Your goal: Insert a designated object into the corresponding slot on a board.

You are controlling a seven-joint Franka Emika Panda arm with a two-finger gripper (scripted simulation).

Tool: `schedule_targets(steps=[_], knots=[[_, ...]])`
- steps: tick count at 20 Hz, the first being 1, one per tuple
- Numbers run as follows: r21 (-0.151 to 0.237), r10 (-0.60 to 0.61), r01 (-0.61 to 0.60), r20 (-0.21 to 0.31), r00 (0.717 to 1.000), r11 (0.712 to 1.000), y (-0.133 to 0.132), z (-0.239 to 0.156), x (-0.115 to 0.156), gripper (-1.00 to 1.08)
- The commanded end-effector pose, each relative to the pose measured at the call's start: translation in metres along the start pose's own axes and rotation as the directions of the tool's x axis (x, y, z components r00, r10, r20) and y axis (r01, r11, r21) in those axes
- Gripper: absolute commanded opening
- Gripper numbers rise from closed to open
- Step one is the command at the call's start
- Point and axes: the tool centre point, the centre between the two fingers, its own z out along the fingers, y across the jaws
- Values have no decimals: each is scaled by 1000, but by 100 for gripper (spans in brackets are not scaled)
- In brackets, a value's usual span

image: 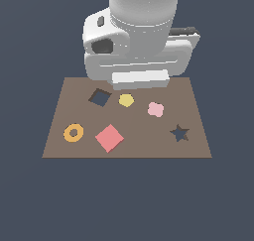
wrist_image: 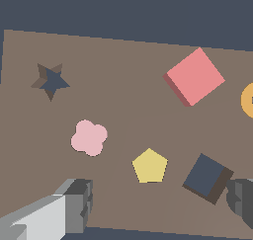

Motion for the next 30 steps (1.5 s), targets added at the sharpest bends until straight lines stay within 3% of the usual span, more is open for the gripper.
schedule_targets(steps=[1,10,18,23,30], knots=[[0,0,0,0,1000,1000,0,0,0,100],[0,-45,45,-1,999,999,7,7,4,100],[0,-162,162,-5,987,987,26,26,18,100],[0,-273,273,-8,962,962,42,44,33,100],[-2,-437,437,-12,899,899,64,72,61,100]])
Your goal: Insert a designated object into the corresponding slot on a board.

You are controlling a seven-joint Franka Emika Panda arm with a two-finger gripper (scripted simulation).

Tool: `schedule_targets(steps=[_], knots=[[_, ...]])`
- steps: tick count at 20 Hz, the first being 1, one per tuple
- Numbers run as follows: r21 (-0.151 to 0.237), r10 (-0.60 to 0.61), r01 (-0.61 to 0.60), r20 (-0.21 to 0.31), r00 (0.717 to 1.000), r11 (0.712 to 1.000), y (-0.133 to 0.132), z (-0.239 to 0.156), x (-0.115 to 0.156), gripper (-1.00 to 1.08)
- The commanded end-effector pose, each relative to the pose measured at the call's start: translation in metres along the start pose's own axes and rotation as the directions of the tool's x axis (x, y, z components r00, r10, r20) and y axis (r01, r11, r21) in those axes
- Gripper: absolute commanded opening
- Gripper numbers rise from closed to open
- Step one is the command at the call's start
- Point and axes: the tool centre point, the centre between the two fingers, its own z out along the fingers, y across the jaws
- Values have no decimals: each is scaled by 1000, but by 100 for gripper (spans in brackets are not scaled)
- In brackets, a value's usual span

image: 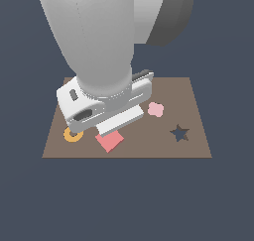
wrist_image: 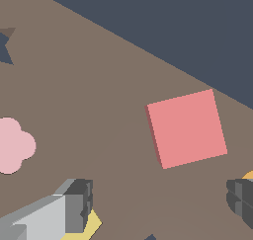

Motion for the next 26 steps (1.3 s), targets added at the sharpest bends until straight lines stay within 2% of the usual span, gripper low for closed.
schedule_targets(steps=[1,12,26], knots=[[0,-60,60,-2,998,998,9,9,7,100],[-1,-217,217,-6,976,976,32,33,28,100],[-1,-239,239,-6,971,971,35,43,32,100]])
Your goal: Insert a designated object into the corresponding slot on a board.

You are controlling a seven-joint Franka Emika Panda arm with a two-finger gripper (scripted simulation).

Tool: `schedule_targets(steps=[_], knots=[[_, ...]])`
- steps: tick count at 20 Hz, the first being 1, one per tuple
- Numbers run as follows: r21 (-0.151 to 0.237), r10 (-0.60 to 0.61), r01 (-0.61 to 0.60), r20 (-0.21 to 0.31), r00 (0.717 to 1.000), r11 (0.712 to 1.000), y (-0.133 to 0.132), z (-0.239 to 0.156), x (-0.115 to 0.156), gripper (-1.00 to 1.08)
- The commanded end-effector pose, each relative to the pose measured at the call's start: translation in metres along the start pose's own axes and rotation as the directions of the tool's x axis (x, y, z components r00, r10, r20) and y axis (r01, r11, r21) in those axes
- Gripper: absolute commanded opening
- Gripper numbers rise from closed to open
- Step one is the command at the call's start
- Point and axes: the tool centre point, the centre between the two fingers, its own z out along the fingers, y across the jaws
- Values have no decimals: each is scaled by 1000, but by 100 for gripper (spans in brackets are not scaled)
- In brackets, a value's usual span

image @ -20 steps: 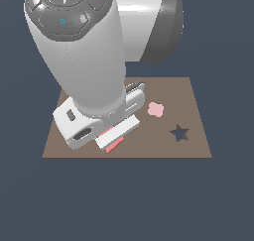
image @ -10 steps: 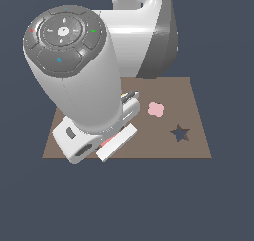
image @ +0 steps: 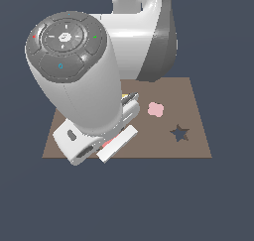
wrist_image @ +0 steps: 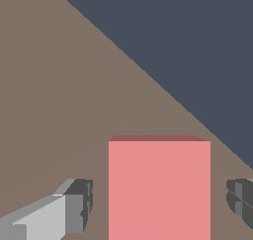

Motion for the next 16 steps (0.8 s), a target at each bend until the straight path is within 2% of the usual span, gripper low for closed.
schedule_targets(steps=[1,6,7,16], knots=[[1,0,0,1,1000,1000,0,7,0,100],[1,0,0,1,1000,1000,0,17,0,100],[1,0,0,1,1000,1000,0,17,0,-100],[1,0,0,1,1000,1000,0,17,0,-100]])
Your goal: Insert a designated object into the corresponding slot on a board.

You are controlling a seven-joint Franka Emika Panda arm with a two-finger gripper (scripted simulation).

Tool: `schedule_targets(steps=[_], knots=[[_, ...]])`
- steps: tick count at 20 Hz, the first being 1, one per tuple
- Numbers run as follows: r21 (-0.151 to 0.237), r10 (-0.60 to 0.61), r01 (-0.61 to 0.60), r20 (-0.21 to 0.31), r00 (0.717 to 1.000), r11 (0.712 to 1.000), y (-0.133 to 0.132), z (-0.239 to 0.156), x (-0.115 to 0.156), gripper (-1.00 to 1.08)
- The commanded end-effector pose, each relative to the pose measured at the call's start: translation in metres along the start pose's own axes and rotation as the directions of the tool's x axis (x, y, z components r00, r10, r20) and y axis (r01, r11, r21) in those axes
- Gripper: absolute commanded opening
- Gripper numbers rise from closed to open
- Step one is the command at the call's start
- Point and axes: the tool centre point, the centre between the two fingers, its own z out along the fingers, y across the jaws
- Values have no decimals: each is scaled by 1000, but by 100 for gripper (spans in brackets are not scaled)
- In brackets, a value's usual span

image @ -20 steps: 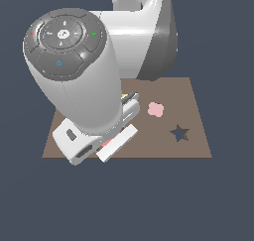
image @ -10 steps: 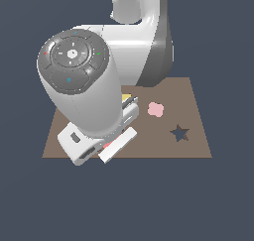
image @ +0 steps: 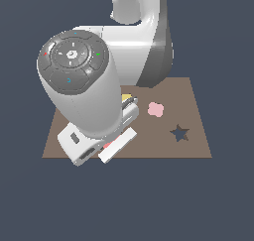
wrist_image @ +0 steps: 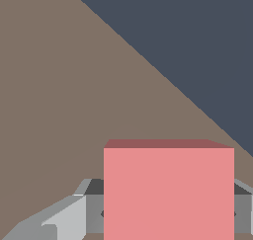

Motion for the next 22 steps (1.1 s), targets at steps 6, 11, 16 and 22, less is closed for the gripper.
schedule_targets(steps=[6,11,16,22], knots=[[1,0,0,1,1000,1000,0,-2,0,-100],[1,-7,7,1,1000,1000,-2,-2,-3,-100],[1,-28,28,1,1000,1000,-8,-3,-10,-100],[1,-76,76,1,997,997,-20,-4,-26,-100]])
